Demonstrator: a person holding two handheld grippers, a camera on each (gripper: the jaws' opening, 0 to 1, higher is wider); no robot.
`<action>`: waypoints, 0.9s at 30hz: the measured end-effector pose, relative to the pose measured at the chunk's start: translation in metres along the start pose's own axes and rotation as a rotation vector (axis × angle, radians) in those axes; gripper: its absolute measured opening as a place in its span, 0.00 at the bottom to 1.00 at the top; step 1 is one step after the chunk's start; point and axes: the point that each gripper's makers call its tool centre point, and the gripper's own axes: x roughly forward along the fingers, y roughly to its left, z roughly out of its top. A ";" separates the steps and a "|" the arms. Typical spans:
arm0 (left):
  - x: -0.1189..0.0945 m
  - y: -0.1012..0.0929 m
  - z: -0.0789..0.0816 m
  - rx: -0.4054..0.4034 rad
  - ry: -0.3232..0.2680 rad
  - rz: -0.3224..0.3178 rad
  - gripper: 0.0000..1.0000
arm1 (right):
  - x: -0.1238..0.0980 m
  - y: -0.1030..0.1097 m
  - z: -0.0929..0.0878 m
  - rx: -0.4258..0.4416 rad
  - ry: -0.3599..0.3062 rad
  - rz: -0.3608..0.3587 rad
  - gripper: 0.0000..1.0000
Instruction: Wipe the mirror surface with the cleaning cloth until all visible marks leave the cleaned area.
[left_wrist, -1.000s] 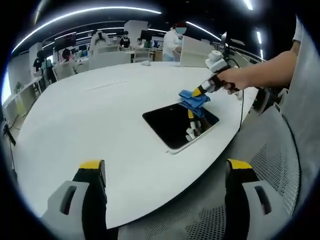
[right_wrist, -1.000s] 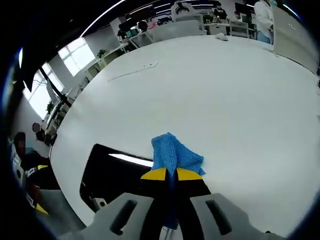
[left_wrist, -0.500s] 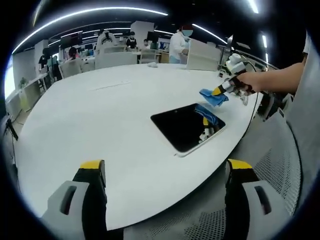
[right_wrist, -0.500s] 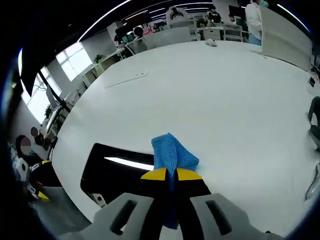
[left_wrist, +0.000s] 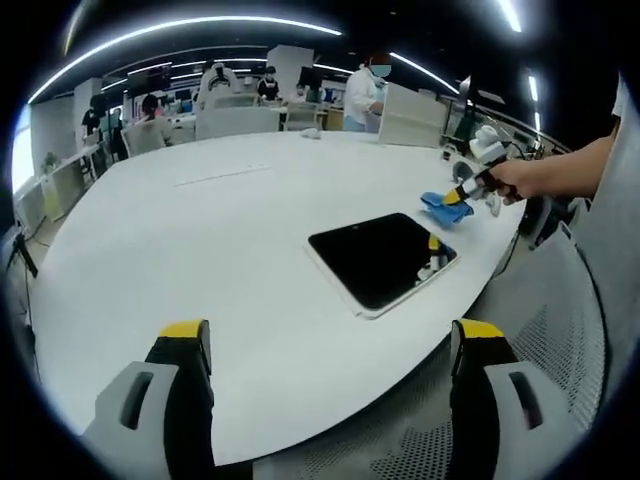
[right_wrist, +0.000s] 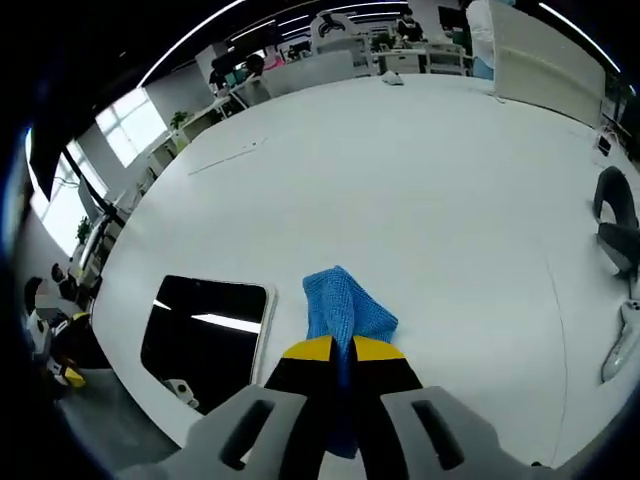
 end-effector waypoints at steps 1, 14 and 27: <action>0.000 0.001 -0.001 0.003 0.003 0.002 0.99 | 0.000 0.000 -0.001 0.004 0.000 -0.001 0.00; 0.005 0.012 -0.005 -0.009 0.024 0.015 0.99 | 0.021 -0.006 -0.020 -0.096 0.033 -0.027 0.00; 0.009 0.013 -0.013 0.024 0.047 0.007 0.99 | -0.002 -0.004 -0.004 -0.108 -0.055 0.018 0.40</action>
